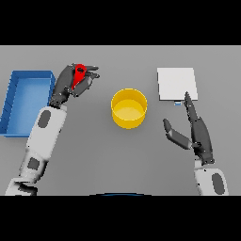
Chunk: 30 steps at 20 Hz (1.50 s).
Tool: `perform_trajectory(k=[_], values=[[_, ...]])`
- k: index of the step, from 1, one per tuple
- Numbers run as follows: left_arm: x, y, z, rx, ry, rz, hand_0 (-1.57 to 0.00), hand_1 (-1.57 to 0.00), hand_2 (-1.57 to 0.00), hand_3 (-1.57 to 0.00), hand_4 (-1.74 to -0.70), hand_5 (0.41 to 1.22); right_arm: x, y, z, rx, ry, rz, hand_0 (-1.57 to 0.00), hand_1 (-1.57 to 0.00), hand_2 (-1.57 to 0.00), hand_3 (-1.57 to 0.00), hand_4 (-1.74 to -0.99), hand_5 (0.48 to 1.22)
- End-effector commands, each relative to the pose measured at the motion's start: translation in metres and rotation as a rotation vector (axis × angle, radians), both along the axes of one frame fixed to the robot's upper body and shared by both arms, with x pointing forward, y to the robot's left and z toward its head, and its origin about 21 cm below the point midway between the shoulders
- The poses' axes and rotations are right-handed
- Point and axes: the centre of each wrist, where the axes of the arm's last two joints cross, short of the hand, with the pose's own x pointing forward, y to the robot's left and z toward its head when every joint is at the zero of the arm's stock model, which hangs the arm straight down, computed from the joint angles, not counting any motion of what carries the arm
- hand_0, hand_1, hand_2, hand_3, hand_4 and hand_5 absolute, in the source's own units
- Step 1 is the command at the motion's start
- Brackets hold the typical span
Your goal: Pick up the red beaker and tilt it to pour out 1 green nut into yellow bowl. Pick up the yellow bowl and place it on the metallic measuring scale.
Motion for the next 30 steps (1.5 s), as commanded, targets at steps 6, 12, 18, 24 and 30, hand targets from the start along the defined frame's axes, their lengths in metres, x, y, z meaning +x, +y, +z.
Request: perform_trajectory(k=[6, 12, 18, 24, 30], values=[[0.007, -0.013, 0.028, 0.403, -0.036, -0.109, -1.57, -1.57, -1.57, -1.57, -1.74, 1.127, -0.002, 0.0, 0.001, -0.004, 0.018, -0.001, 0.0, 0.0, 0.0, 0.0, -1.183, 0.663], [0.016, -0.049, 0.05, 0.83, -0.111, -0.207, -1.57, -1.57, -1.57, -1.57, -1.74, 1.174, -0.003, 0.002, 0.001, 0.012, 0.033, 0.006, 0.0, 0.0, 0.0, 0.0, -1.183, 0.671], [0.021, -0.074, 0.062, 1.234, -0.153, -0.334, -1.57, -1.57, -1.57, -1.44, -1.7, 1.209, -0.001, 0.002, 0.004, 0.039, 0.053, -0.004, 0.0, 0.0, 0.0, 0.0, -1.191, 0.675], [0.026, -0.099, 0.072, 1.522, -0.239, -0.475, -1.57, -1.57, -1.57, -1.35, -1.72, 1.218, -0.002, 0.003, -0.001, 0.098, 0.069, -0.015, 0.0, 0.0, 0.0, 0.0, -1.212, 0.631], [0.026, -0.124, 0.074, 1.744, -0.359, -0.578, -1.57, -1.57, -1.57, -1.51, -1.73, 1.22, -0.006, 0.008, -0.005, 0.061, 0.032, -0.031, 0.0, 0.0, 0.0, 0.0, -1.205, 0.584]])
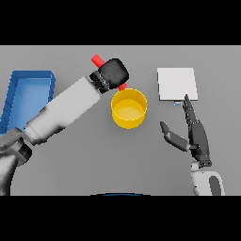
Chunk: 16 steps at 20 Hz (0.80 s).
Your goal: Pick up the red beaker and tilt it to pour out 1 green nut into yellow bowl. Pick up the yellow bowl and place it on the metallic measuring scale.
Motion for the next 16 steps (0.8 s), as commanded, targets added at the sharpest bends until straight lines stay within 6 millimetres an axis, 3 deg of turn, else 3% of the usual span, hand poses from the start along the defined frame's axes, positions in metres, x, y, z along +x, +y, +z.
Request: perform_trajectory(k=[1, 9, 12, 16], values=[[0.0, -0.001, 0.002, 0.031, -0.013, -0.03, -1.57, -1.57, -1.57, -1.52, -1.73, 1.22, 0.0, -0.001, 0.0, -0.003, -0.004, -0.001, 0.0, 0.0, 0.0, 0.0, -1.193, 0.578], [-0.001, -0.013, 0.009, 0.308, -0.129, -0.19, -1.57, -1.57, -1.57, -1.56, -1.74, 1.221, 0.004, 0.004, 0.005, 0.012, -0.008, 0.002, 0.0, 0.0, 0.0, 0.0, -1.13, 0.565], [-0.002, -0.02, 0.002, 0.376, -0.179, -0.239, -1.57, -1.57, -1.57, -1.57, -1.73, 1.221, -0.001, -0.003, 0.002, -0.014, -0.021, 0.005, 0.0, 0.0, 0.0, 0.0, -1.136, 0.578], [-0.003, -0.033, 0.012, 0.469, -0.255, -0.29, -1.57, -1.57, -1.57, -1.57, -1.73, 1.221, 0.002, -0.001, 0.001, 0.003, -0.012, -0.002, 0.0, 0.0, 0.0, 0.0, -1.13, 0.577]])
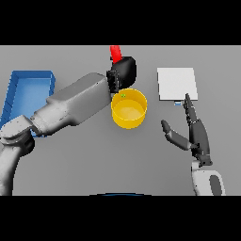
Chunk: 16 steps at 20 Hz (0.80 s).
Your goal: Pick up the red beaker and tilt it to pour out 1 green nut into yellow bowl. Pick up the yellow bowl and place it on the metallic measuring scale.
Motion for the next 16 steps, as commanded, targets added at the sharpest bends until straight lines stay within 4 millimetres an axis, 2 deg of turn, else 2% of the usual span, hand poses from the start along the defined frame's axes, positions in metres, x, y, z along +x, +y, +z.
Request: perform_trajectory(k=[1, 3, 5, 9, 13, 15, 16], values=[[-0.001, -0.005, 0.008, 0.027, -0.026, -0.028, -1.57, -1.57, -1.57, -1.57, -1.73, 1.221, -0.001, -0.001, 0.002, -0.002, -0.018, 0.0, 0.0, 0.0, 0.0, 0.0, -1.128, 0.575], [-0.001, -0.014, 0.023, 0.055, -0.051, -0.063, -1.57, -1.57, -1.57, -1.57, -1.73, 1.221, 0.001, 0.0, 0.001, -0.003, 0.003, -0.018, 0.0, 0.0, 0.0, 0.0, -1.138, 0.572], [0.009, -0.019, 0.059, 0.086, -0.132, -0.068, -1.57, -1.57, -1.57, -1.57, -1.73, 1.221, 0.0, -0.002, 0.003, 0.001, -0.003, -0.008, 0.0, 0.0, 0.0, 0.0, -1.138, 0.565], [0.033, 0.0, 0.131, -0.056, -0.231, 0.009, -1.57, -1.57, -1.57, -1.57, -1.72, 1.221, 0.0, 0.006, 0.001, -0.002, -0.011, 0.009, 0.0, 0.0, 0.0, 0.0, -1.131, 0.553], [0.053, 0.041, 0.196, -0.364, -0.255, 0.268, -1.57, -1.57, -1.57, -1.57, -1.73, 1.221, 0.003, 0.004, 0.001, 0.01, -0.014, 0.03, 0.0, 0.0, 0.0, 0.0, -1.104, 0.563], [0.062, 0.084, 0.222, -0.649, -0.172, 0.449, -1.57, -1.57, -1.57, -1.51, -1.73, 1.221, 0.007, 0.001, 0.005, -0.005, -0.031, 0.045, 0.0, 0.0, 0.0, 0.0, -1.104, 0.576], [0.066, 0.113, 0.232, -0.786, -0.139, 0.55, -1.57, -1.57, -1.57, -1.51, -1.73, 1.221, 0.009, 0.004, 0.004, 0.008, -0.018, 0.046, 0.0, 0.0, 0.0, 0.0, -1.105, 0.578]])
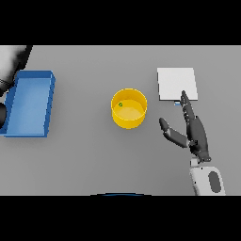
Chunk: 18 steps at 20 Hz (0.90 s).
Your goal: Pick up the red beaker and tilt it to pour out 1 green nut into yellow bowl. Pick up the yellow bowl and place it on the metallic measuring scale.
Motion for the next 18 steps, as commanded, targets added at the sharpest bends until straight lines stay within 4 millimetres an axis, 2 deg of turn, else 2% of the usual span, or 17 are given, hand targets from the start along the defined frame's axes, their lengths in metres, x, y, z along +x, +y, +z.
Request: perform_trajectory(k=[1, 4, 5, 7, 10, 13, 16, 18], values=[[0.004, 0.024, -0.003, -0.149, 0.043, 0.035, -1.57, -1.57, -1.57, -1.51, -1.74, 1.221, 0.002, 0.001, 0.001, 0.002, 0.0, 0.003, 0.0, 0.0, 0.0, 0.0, -1.114, 0.578], [0.008, 0.096, -0.016, -0.521, 0.079, 0.132, -1.57, -1.57, -1.57, -1.54, -1.74, 1.221, -0.002, 0.002, -0.003, -0.011, -0.013, 0.016, 0.0, 0.0, 0.0, 0.0, -1.118, 0.595], [0.009, 0.111, -0.025, -0.599, 0.077, 0.179, -1.57, -1.57, -1.57, -1.54, -1.74, 1.221, -0.001, 0.001, -0.005, -0.014, -0.006, 0.018, 0.0, 0.0, 0.0, 0.0, -1.125, 0.601], [0.009, 0.142, -0.058, -0.743, 0.072, 0.284, -1.57, -1.57, -1.57, -1.55, -1.74, 1.221, 0.0, 0.003, -0.002, -0.04, -0.006, 0.012, 0.0, 0.0, 0.0, 0.0, -1.132, 0.614], [0.006, 0.172, -0.11, -0.883, 0.034, 0.451, -1.57, -1.57, -1.57, -1.56, -1.74, 1.221, 0.003, -0.002, -0.002, -0.051, -0.006, 0.026, 0.0, 0.0, 0.0, 0.0, -1.142, 0.628], [-0.001, 0.196, -0.142, -1.048, 0.007, 0.605, -1.57, -1.57, -1.57, -1.57, -1.74, 1.221, 0.004, 0.001, 0.0, -0.046, -0.009, 0.042, 0.0, 0.0, 0.0, 0.0, -1.138, 0.648], [-0.01, 0.21, -0.177, -1.16, 0.016, 0.676, -1.57, -1.57, -1.57, -1.57, -1.74, 1.221, 0.001, -0.004, -0.005, -0.04, 0.002, 0.04, 0.0, 0.0, 0.0, 0.0, -1.127, 0.664], [-0.018, 0.216, -0.212, -1.201, 0.036, 0.712, -1.57, -1.57, -1.57, -1.57, -1.74, 1.221, 0.003, -0.001, -0.005, -0.045, -0.006, 0.036, 0.0, 0.0, 0.0, 0.0, -1.141, 0.673]])
